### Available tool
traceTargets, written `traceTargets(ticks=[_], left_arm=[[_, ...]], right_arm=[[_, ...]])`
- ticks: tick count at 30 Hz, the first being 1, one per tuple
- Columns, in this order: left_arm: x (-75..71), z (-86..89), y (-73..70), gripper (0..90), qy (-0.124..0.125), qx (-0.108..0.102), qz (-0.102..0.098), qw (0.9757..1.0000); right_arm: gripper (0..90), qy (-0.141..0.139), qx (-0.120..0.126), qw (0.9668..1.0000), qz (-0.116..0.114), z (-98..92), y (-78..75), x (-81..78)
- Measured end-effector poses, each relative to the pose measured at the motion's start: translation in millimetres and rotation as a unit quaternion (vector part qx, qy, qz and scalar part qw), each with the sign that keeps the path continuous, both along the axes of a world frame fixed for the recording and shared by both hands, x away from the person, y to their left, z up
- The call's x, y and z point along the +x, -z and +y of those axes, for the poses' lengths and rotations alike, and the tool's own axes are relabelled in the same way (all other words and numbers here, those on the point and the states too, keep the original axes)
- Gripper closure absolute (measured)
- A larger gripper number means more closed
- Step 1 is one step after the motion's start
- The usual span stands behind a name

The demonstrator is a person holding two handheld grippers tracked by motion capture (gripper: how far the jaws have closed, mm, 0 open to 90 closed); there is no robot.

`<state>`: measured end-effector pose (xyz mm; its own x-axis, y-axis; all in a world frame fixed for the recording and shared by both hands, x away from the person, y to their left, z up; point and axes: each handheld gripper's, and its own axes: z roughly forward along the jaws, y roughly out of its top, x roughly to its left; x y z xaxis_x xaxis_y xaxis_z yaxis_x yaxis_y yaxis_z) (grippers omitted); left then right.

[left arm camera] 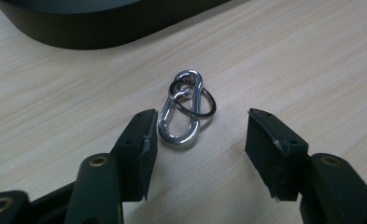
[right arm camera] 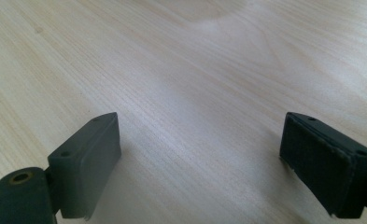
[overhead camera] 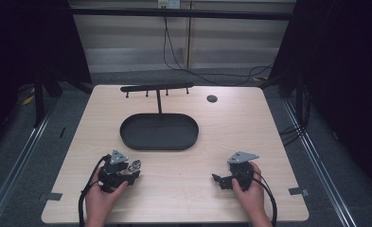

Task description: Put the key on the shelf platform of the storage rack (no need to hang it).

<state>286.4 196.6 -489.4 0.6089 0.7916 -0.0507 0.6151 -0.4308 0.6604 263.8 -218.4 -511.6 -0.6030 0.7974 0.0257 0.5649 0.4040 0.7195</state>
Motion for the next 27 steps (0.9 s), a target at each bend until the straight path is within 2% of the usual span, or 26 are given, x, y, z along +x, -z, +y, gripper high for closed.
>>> traceTargets(ticks=[3, 4, 6, 9, 11, 16, 20, 22, 24, 27], left_arm=[[4.3, -0.7, -2.5, 47.9, -0.001, 0.006, 0.003, 1.0], [5.3, -1.7, -2.9, 48.9, -0.005, 0.001, 0.007, 1.0], [7.6, -2.7, -4.8, 50.1, -0.004, 0.006, 0.011, 0.9999], [10.3, -5.3, -6.1, 52.5, -0.009, 0.001, 0.017, 0.9998], [11.6, -5.4, -6.3, 54.0, -0.005, 0.005, 0.02, 0.9998], [14.9, -8.5, -5.6, 57.5, -0.015, 0.005, 0.025, 0.9996], [14.7, -9.3, -5.5, 67.6, -0.016, 0.018, 0.018, 0.9995], [14.7, -9.4, -5.3, 69.7, -0.016, 0.021, 0.023, 0.9994], [13.7, -9.7, -5.1, 76.6, -0.02, 0.019, 0.023, 0.9994], [12.9, -9.1, -7.4, 80.9, -0.021, 0.018, 0.02, 0.9994]], right_arm=[[11.8, 0.0, 0.0, 1.0, 0.0, 0.0, 0.0, 0.0], [11.8, 0.0, 0.0, 1.0, 0.0, 0.0, 0.0, 0.0], [11.8, 0.0, 0.0, 1.0, 0.0, 0.0, 0.0, 0.0], [11.8, 0.0, 0.0, 1.0, 0.0, 0.0, 0.0, 0.0], [11.8, 0.0, 0.0, 1.0, 0.0, 0.0, 0.0, 0.0], [11.8, 0.0, 0.0, 1.0, 0.0, 0.0, 0.0, 0.0], [11.8, 0.0, 0.0, 1.0, 0.0, 0.0, 0.0, 0.0], [11.8, 0.0, 0.0, 1.0, 0.0, 0.0, 0.0, 0.0], [11.8, 0.0, 0.0, 1.0, 0.0, 0.0, 0.0, 0.0], [11.8, 0.0, 0.0, 1.0, 0.0, 0.0, 0.0, 0.0]])
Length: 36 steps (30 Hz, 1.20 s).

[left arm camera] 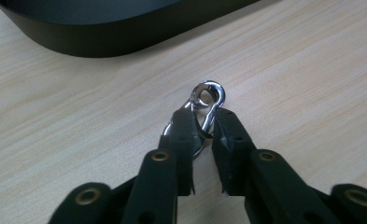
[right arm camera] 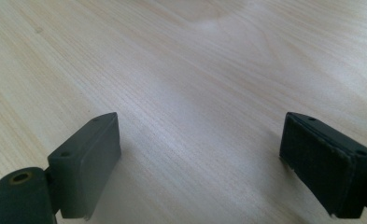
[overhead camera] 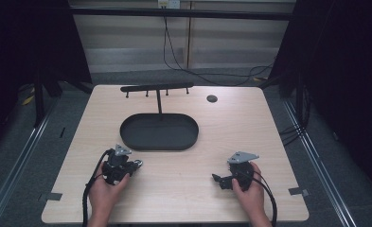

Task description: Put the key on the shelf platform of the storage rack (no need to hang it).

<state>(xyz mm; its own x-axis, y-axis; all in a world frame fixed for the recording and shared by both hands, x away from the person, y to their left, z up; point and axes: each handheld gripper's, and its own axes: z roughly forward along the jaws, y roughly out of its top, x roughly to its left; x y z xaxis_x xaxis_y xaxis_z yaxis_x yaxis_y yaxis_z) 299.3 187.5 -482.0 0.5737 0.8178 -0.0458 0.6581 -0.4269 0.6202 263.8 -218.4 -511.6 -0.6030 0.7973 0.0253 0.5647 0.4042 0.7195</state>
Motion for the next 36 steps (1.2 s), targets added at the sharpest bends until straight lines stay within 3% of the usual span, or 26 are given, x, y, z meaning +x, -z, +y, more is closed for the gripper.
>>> traceTargets(ticks=[1, 2, 8, 36], left_arm=[[-0.4, 0.2, -0.8, 87.6, 0.0, -0.004, 0.0, 1.0], [-0.3, -0.5, -1.7, 88.8, -0.002, 0.002, 0.003, 1.0], [0.1, -0.8, -2.7, 89.3, -0.002, 0.005, 0.006, 1.0], [4.9, 2.2, -26.6, 89.3, -0.006, -0.015, 0.001, 0.9999]], right_arm=[[11.8, 0.0, 0.0, 1.0, 0.0, 0.0, 0.0, 0.0], [11.8, 0.0, 0.0, 1.0, 0.0, 0.0, 0.0, 0.0], [11.8, 0.0, 0.0, 1.0, 0.0, 0.0, 0.0, 0.0], [11.8, 0.0, 0.0, 1.0, 0.0, 0.0, 0.0, 0.0]])
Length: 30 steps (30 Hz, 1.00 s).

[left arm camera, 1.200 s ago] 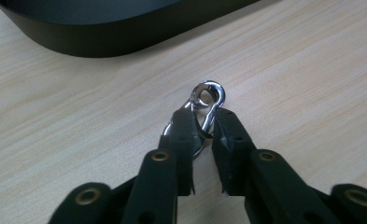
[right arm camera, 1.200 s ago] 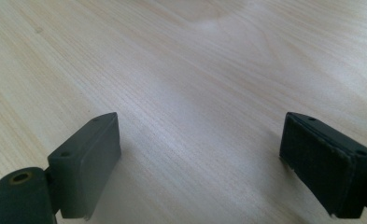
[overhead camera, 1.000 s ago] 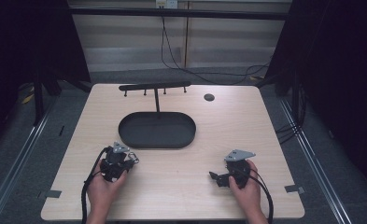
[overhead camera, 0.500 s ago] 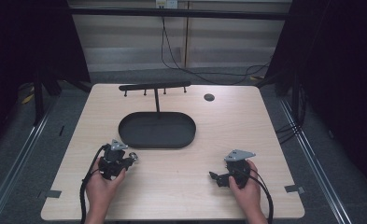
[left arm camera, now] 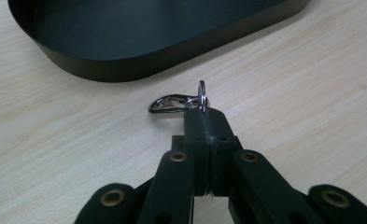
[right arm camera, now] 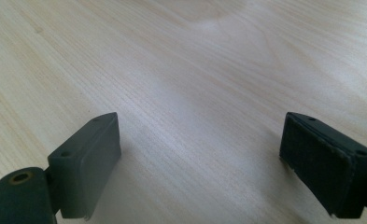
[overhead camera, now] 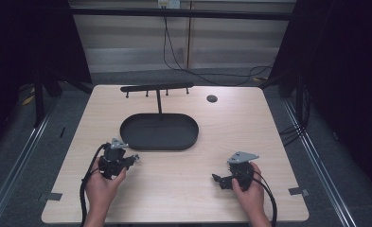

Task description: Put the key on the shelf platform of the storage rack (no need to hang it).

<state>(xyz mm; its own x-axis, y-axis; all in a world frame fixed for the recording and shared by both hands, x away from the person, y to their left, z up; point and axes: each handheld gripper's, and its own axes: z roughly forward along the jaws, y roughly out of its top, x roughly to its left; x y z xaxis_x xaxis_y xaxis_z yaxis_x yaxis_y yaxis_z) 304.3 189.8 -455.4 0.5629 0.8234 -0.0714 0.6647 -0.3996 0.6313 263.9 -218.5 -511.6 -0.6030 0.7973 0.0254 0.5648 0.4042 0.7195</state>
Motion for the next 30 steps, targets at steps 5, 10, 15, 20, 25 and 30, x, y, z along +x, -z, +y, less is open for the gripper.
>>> traceTargets(ticks=[5, 10, 15, 20, 25, 30], left_arm=[[1.1, -0.1, -5.9, 89.4, 0.0, -0.001, -0.002, 1.0], [2.8, -0.1, -12.7, 89.4, 0.0, -0.002, -0.004, 1.0], [6.3, -0.8, -17.5, 89.4, 0.0, -0.011, 0.003, 0.9999], [8.3, -0.7, -21.8, 89.4, 0.0, -0.016, 0.003, 0.9999], [10.4, -1.9, -26.4, 89.4, 0.002, -0.015, 0.001, 0.9999], [12.9, -1.5, -28.9, 89.4, 0.0, -0.02, 0.003, 0.9998]], right_arm=[[11.8, 0.0, 0.0, 1.0, 0.0, 0.0, 0.0, 0.0], [11.8, 0.0, 0.0, 1.0, 0.0, 0.0, 0.0, 0.0], [11.8, 0.0, 0.0, 1.0, 0.0, 0.0, 0.0, 0.0], [11.8, 0.0, 0.0, 1.0, 0.0, 0.0, 0.0, 0.0], [11.8, 0.0, 0.0, 1.0, 0.0, 0.0, 0.0, 0.0], [11.8, 0.0, 0.0, 1.0, 0.0, 0.0, 0.0, 0.0]])
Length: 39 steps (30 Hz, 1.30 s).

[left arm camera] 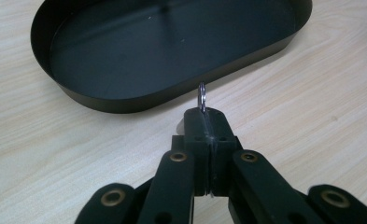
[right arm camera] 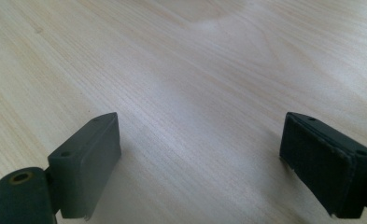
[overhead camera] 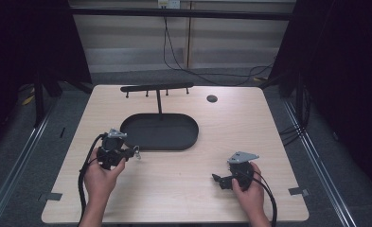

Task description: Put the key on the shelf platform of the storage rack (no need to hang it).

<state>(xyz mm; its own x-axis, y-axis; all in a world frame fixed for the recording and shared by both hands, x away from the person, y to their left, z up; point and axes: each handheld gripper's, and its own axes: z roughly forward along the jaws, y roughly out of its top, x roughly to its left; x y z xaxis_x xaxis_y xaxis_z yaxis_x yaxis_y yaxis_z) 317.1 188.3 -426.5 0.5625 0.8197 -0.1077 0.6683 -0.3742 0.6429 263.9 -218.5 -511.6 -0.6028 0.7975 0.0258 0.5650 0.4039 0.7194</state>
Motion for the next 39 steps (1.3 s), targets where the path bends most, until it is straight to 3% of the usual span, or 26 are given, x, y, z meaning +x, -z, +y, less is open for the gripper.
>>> traceTargets(ticks=[22, 39], left_arm=[[11.8, 3.4, -18.4, 89.4, -0.002, -0.025, 0.005, 0.9997], [25.3, 0.3, -37.3, 89.4, -0.008, -0.041, -0.006, 0.9991]], right_arm=[[11.8, 0.0, 0.0, 1.0, 0.0, 0.0, 0.0, 0.0], [11.8, 0.0, 0.0, 1.0, 0.0, 0.0, 0.0, 0.0]])
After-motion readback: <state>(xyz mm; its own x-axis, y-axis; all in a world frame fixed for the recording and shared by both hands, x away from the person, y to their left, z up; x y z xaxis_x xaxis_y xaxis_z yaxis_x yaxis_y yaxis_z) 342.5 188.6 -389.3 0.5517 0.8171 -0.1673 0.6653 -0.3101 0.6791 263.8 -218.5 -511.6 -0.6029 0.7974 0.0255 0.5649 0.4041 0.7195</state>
